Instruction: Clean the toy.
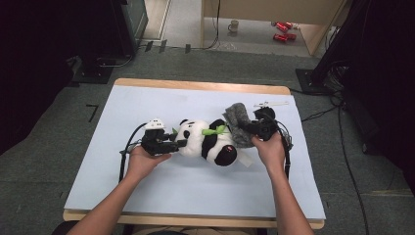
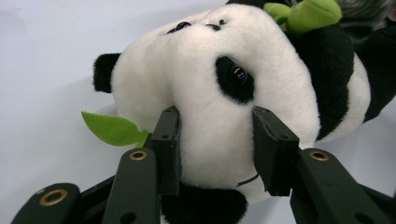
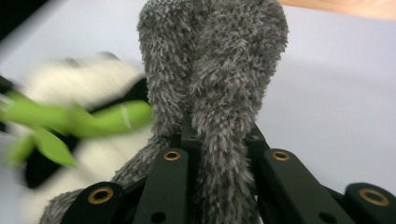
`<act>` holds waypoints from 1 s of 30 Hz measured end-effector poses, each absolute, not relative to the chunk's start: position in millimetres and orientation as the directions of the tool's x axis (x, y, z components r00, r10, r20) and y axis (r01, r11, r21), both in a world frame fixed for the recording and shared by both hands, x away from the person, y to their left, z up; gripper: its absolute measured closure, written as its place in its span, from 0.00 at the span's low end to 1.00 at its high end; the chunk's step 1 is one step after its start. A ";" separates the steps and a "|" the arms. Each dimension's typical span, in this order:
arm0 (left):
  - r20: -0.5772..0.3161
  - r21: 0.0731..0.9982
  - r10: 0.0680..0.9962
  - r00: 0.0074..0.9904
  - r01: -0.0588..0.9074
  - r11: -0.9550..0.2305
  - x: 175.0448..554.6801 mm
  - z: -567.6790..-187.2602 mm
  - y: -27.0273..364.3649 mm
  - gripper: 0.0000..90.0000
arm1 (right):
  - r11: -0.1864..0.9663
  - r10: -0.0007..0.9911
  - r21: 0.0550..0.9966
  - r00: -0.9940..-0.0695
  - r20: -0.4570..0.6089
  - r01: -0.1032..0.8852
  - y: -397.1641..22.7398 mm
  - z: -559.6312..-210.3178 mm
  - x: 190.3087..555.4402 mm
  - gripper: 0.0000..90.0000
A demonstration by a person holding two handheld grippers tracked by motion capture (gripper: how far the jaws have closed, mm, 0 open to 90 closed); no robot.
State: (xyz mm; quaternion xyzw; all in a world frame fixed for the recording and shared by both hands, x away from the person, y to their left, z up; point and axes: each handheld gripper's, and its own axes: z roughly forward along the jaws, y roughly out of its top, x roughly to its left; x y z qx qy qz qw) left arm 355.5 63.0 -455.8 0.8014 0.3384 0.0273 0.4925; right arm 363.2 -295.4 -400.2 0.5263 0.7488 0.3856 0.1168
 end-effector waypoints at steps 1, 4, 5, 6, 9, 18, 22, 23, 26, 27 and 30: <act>-0.287 0.808 0.569 0.770 0.514 -0.288 355.2 -455.8 63.0 0.64 | 0.168 0.887 0.703 -0.417 0.197 0.691 -295.3 -399.9 362.7 0.87; -0.289 0.808 0.566 0.772 0.514 -0.288 355.6 -456.1 63.5 0.64 | 0.134 0.902 0.692 -0.377 0.212 0.709 -304.4 -400.6 362.0 0.87; -0.291 0.807 0.566 0.771 0.516 -0.288 355.9 -456.1 63.6 0.64 | 0.123 0.907 0.681 -0.360 0.217 0.721 -307.5 -402.6 361.4 0.88; -0.291 0.806 0.564 0.773 0.516 -0.290 356.4 -456.0 63.9 0.64 | 0.107 0.910 0.673 -0.344 0.230 0.732 -310.6 -405.5 360.7 0.88; -0.296 0.803 0.563 0.772 0.520 -0.290 357.4 -455.7 64.0 0.64 | 0.064 0.905 0.654 -0.320 0.280 0.754 -318.1 -412.9 358.8 0.88; -0.315 0.794 0.562 0.765 0.537 -0.285 363.3 -454.3 63.8 0.64 | 0.041 0.909 0.595 -0.277 0.310 0.803 -314.2 -438.8 354.6 0.88; -0.319 0.789 0.557 0.767 0.541 -0.292 365.4 -453.0 63.7 0.64 | 0.044 0.904 0.550 -0.268 0.333 0.834 -311.1 -449.7 354.5 0.88; -0.319 0.789 0.557 0.767 0.541 -0.292 365.4 -453.0 63.7 0.64 | 0.052 0.903 0.549 -0.275 0.331 0.834 -312.5 -450.5 354.8 0.88; -0.324 0.786 0.554 0.767 0.544 -0.294 366.5 -452.8 64.1 0.64 | 0.049 0.906 0.532 -0.262 0.333 0.845 -323.5 -446.4 354.1 0.87; -0.324 0.785 0.553 0.768 0.544 -0.296 366.6 -452.7 64.2 0.64 | 0.034 0.906 0.544 -0.256 0.337 0.838 -329.0 -443.1 353.1 0.87; -0.325 0.786 0.552 0.768 0.544 -0.295 366.9 -453.0 64.3 0.64 | -0.011 0.905 0.576 -0.237 0.354 0.817 -342.2 -431.4 350.4 0.87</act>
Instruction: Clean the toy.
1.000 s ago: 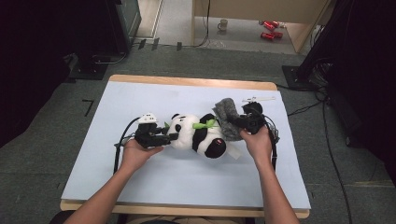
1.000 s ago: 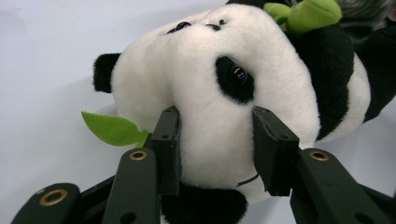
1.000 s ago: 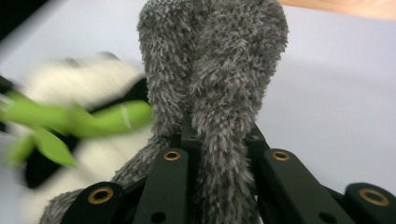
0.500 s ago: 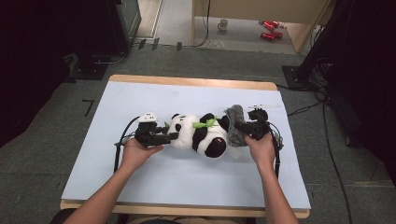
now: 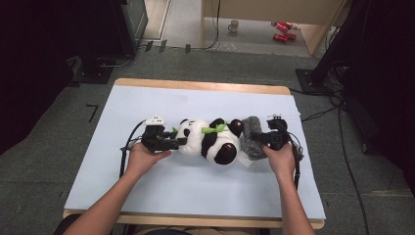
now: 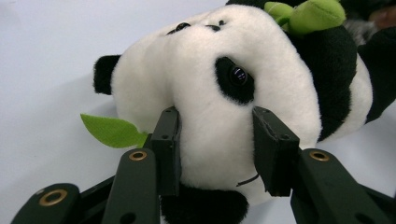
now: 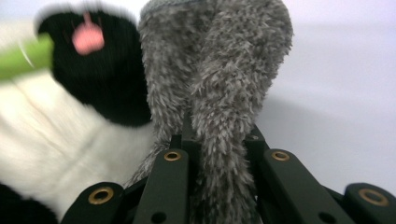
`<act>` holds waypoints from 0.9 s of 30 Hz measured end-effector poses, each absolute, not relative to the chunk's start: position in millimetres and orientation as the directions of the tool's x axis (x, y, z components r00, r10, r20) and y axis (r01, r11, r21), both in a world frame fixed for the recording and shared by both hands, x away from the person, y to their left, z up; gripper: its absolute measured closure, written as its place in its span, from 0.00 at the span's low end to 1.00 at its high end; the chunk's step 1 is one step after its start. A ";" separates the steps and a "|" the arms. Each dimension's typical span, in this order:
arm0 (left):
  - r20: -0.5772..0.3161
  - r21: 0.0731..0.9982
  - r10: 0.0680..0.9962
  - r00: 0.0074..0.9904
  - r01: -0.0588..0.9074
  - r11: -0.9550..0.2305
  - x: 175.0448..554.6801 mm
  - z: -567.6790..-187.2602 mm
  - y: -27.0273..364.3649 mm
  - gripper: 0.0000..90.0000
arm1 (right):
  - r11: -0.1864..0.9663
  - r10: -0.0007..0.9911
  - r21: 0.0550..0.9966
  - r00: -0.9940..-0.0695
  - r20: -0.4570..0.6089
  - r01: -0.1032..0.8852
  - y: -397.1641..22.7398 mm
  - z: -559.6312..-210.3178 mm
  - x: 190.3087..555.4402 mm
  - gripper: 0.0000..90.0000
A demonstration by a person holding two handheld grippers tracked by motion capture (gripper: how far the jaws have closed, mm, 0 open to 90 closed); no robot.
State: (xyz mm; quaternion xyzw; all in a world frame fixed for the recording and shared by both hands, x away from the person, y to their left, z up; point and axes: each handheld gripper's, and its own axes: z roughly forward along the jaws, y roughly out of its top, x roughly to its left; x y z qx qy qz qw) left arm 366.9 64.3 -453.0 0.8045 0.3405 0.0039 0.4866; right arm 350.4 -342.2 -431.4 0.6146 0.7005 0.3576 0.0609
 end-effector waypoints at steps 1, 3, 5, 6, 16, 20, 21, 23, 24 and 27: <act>-0.325 0.786 0.552 0.768 0.544 -0.295 366.9 -453.0 64.3 0.64 | -0.028 0.903 0.593 -0.235 0.361 0.805 -346.0 -425.5 349.2 0.87; -0.323 0.788 0.553 0.768 0.542 -0.294 366.4 -453.4 64.4 0.64 | -0.042 0.901 0.619 -0.238 0.362 0.784 -349.0 -416.6 347.5 0.87; -0.320 0.789 0.554 0.769 0.540 -0.293 365.2 -453.8 64.6 0.64 | -0.041 0.899 0.647 -0.255 0.357 0.761 -349.0 -406.2 345.7 0.87; -0.318 0.790 0.554 0.769 0.538 -0.294 364.6 -454.1 64.7 0.64 | -0.038 0.897 0.663 -0.266 0.352 0.748 -347.6 -399.7 344.8 0.87; -0.291 0.801 0.562 0.774 0.519 -0.300 355.5 -458.1 66.8 0.63 | 0.033 0.887 0.690 -0.340 0.314 0.723 -312.7 -389.5 354.5 0.88; -0.293 0.803 0.563 0.773 0.518 -0.294 354.5 -459.1 67.0 0.63 | 0.027 0.878 0.681 -0.344 0.334 0.732 -311.8 -401.3 357.2 0.88; -0.293 0.803 0.563 0.773 0.518 -0.294 354.7 -459.2 66.9 0.63 | 0.022 0.874 0.678 -0.344 0.344 0.735 -313.6 -405.5 357.7 0.88; -0.292 0.804 0.563 0.773 0.517 -0.294 355.4 -459.1 67.0 0.63 | 0.003 0.869 0.669 -0.333 0.367 0.743 -317.6 -412.6 357.8 0.88; -0.296 0.803 0.563 0.772 0.520 -0.291 355.6 -459.1 66.9 0.63 | -0.004 0.864 0.665 -0.332 0.378 0.747 -319.8 -416.4 358.0 0.88; -0.297 0.801 0.560 0.773 0.522 -0.294 356.6 -458.8 67.2 0.63 | -0.011 0.861 0.645 -0.321 0.395 0.764 -323.1 -426.3 356.5 0.88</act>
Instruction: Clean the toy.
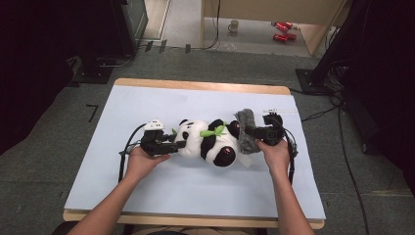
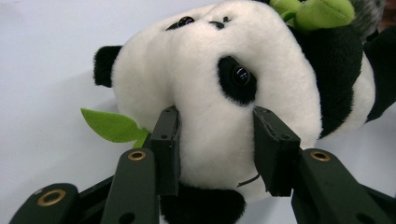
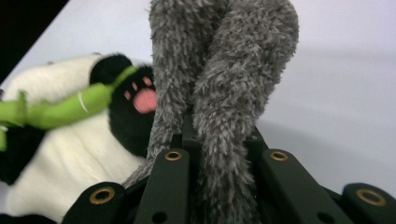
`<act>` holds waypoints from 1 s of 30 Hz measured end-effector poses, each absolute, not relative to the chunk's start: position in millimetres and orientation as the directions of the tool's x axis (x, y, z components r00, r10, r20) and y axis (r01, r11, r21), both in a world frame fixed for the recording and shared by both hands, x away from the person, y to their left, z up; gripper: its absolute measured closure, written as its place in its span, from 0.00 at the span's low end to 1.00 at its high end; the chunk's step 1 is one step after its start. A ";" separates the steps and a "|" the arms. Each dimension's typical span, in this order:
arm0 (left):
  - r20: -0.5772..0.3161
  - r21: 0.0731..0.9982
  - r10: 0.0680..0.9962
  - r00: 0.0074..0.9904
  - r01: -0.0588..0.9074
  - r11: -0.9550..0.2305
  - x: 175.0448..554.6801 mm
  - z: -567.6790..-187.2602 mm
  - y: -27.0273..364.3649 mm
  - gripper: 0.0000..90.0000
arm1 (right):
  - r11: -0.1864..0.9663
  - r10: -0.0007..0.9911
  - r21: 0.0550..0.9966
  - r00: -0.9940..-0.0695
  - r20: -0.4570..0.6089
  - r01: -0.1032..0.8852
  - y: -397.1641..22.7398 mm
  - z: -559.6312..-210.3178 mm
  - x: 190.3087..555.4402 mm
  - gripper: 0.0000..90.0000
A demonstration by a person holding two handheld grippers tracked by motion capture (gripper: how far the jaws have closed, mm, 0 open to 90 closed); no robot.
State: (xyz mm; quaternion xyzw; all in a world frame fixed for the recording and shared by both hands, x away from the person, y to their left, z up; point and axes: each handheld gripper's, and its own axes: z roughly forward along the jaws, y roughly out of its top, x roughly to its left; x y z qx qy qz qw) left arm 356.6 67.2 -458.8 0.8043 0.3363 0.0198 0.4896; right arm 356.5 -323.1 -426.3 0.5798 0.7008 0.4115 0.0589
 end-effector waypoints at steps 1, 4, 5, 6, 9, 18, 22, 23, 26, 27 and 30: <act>-0.300 0.800 0.561 0.772 0.524 -0.292 357.4 -458.6 67.0 0.63 | -0.005 0.864 0.637 -0.317 0.390 0.771 -322.6 -429.5 355.9 0.88; -0.303 0.797 0.560 0.771 0.527 -0.295 358.6 -457.9 66.8 0.63 | -0.003 0.873 0.605 -0.293 0.390 0.796 -319.6 -439.7 353.8 0.88; -0.303 0.797 0.558 0.772 0.527 -0.296 359.2 -457.7 66.7 0.63 | 0.002 0.872 0.596 -0.292 0.392 0.803 -318.0 -444.4 353.4 0.88; -0.305 0.796 0.559 0.771 0.529 -0.296 359.7 -457.2 66.4 0.63 | 0.005 0.875 0.585 -0.287 0.391 0.811 -316.5 -448.4 352.5 0.88; -0.309 0.793 0.557 0.771 0.531 -0.297 361.6 -456.3 66.0 0.63 | 0.014 0.881 0.558 -0.275 0.386 0.829 -317.9 -455.3 348.2 0.88; -0.320 0.787 0.554 0.769 0.541 -0.297 365.3 -455.0 65.4 0.63 | -0.037 0.892 0.626 -0.257 0.373 0.779 -338.7 -420.7 321.3 0.88; -0.319 0.787 0.554 0.769 0.541 -0.296 365.3 -455.1 65.4 0.63 | -0.026 0.879 0.661 -0.298 0.373 0.750 -333.6 -399.8 309.9 0.87; -0.320 0.787 0.555 0.768 0.541 -0.295 365.3 -455.1 65.3 0.63 | -0.014 0.875 0.671 -0.316 0.367 0.741 -329.9 -393.1 306.3 0.87; -0.321 0.788 0.555 0.767 0.542 -0.293 365.3 -455.3 65.2 0.63 | 0.001 0.857 0.699 -0.361 0.368 0.715 -320.8 -377.3 296.6 0.87; -0.321 0.788 0.555 0.767 0.541 -0.292 365.3 -455.4 65.2 0.63 | 0.009 0.851 0.708 -0.377 0.366 0.706 -317.7 -372.6 293.3 0.87; -0.321 0.789 0.556 0.767 0.541 -0.291 365.2 -455.5 65.1 0.63 | 0.038 0.831 0.725 -0.424 0.359 0.688 -306.1 -362.9 283.3 0.87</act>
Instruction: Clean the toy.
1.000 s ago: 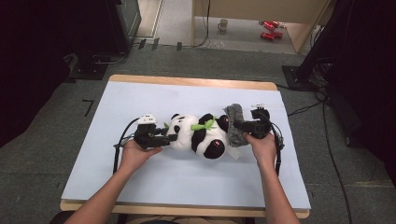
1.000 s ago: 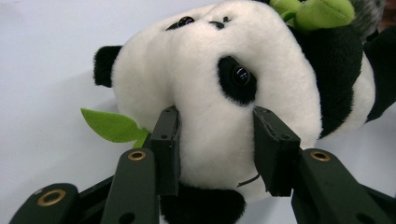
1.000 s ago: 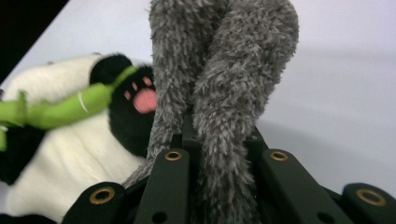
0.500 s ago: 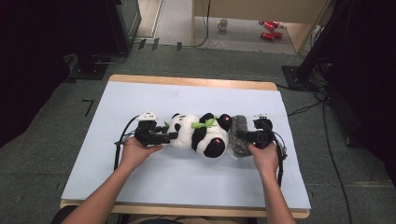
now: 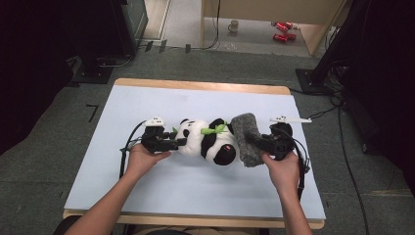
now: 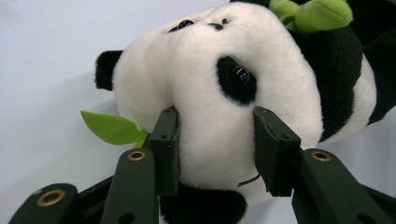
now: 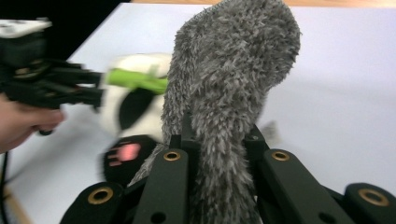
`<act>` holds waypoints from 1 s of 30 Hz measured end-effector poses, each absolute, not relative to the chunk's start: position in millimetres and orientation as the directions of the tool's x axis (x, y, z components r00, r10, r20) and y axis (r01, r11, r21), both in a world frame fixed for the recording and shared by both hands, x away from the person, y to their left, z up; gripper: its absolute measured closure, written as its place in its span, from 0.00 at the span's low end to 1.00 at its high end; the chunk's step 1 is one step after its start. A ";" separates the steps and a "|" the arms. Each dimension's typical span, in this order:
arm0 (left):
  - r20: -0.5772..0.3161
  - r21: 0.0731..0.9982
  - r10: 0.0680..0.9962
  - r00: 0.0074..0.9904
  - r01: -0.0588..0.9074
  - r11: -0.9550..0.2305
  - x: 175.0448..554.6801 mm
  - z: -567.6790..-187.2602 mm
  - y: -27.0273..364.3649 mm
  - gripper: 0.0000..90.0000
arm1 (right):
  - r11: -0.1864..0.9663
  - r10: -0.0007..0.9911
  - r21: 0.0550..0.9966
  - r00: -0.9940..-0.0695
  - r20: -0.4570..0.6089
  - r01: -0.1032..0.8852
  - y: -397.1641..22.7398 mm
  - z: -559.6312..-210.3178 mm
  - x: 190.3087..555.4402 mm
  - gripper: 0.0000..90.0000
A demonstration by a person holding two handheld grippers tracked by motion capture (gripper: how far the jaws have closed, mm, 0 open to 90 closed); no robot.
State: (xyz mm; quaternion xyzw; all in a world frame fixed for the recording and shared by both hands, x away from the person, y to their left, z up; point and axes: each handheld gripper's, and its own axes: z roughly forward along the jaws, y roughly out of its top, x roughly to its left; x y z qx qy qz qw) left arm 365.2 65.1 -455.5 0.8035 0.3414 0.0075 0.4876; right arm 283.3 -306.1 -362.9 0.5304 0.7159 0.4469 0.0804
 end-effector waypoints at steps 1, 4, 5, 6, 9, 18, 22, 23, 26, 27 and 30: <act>-0.320 0.789 0.556 0.767 0.541 -0.292 365.2 -455.5 65.1 0.63 | 0.050 0.825 0.730 -0.440 0.354 0.681 -301.5 -361.1 280.2 0.87; -0.319 0.789 0.556 0.767 0.540 -0.293 365.0 -455.4 65.0 0.63 | 0.074 0.803 0.744 -0.482 0.350 0.664 -287.0 -357.8 272.3 0.86; -0.319 0.788 0.557 0.767 0.541 -0.293 364.9 -455.4 65.0 0.63 | 0.080 0.798 0.745 -0.491 0.351 0.662 -283.4 -357.1 270.4 0.86; -0.319 0.789 0.557 0.767 0.540 -0.293 364.8 -455.4 64.9 0.63 | 0.087 0.789 0.748 -0.504 0.352 0.658 -279.0 -356.4 268.1 0.86; -0.319 0.789 0.556 0.767 0.540 -0.292 365.0 -455.6 65.0 0.63 | 0.132 0.783 0.746 -0.530 0.324 0.652 -265.4 -358.8 261.9 0.86; -0.299 0.792 0.554 0.777 0.526 -0.309 362.8 -455.7 63.5 0.63 | 0.187 0.799 0.710 -0.526 0.292 0.679 -261.8 -384.9 260.2 0.86; -0.299 0.794 0.553 0.778 0.524 -0.308 362.9 -456.1 63.2 0.63 | 0.181 0.817 0.712 -0.507 0.275 0.678 -269.5 -388.9 253.7 0.87; -0.298 0.795 0.553 0.778 0.523 -0.308 362.9 -456.1 63.2 0.63 | 0.182 0.820 0.715 -0.505 0.268 0.675 -269.8 -389.9 252.4 0.87; -0.299 0.794 0.555 0.777 0.525 -0.307 362.7 -455.8 63.0 0.63 | 0.184 0.839 0.727 -0.491 0.233 0.661 -271.7 -389.7 251.7 0.87; -0.299 0.794 0.555 0.777 0.525 -0.308 362.7 -455.8 63.1 0.63 | 0.181 0.848 0.726 -0.480 0.227 0.663 -273.4 -389.8 251.7 0.87; -0.299 0.794 0.555 0.776 0.525 -0.307 362.7 -455.8 63.1 0.63 | 0.153 0.852 0.719 -0.459 0.252 0.678 -279.8 -392.8 252.9 0.87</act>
